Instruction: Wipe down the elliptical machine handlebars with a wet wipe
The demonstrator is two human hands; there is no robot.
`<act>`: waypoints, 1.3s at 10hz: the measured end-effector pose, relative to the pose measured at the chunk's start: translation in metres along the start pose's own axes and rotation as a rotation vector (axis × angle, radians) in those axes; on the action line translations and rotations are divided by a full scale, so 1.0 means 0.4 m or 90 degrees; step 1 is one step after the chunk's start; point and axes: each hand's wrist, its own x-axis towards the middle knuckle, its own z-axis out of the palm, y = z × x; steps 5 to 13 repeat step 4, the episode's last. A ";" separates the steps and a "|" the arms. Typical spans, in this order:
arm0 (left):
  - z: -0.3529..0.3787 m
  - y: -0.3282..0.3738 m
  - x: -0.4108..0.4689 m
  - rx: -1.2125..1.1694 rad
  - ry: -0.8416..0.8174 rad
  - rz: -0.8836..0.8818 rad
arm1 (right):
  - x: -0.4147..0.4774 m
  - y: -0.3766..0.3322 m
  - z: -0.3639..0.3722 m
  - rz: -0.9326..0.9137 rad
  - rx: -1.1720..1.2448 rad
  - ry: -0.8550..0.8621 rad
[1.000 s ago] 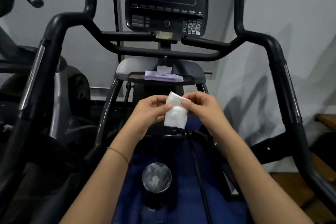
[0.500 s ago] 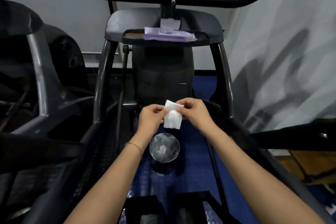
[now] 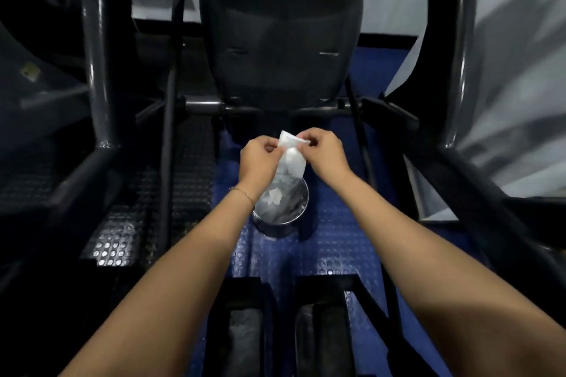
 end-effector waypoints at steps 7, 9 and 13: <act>0.013 -0.088 0.056 0.219 -0.131 0.005 | 0.027 0.102 0.037 0.043 -0.164 -0.110; 0.013 -0.088 0.056 0.219 -0.131 0.005 | 0.027 0.102 0.037 0.043 -0.164 -0.110; 0.013 -0.088 0.056 0.219 -0.131 0.005 | 0.027 0.102 0.037 0.043 -0.164 -0.110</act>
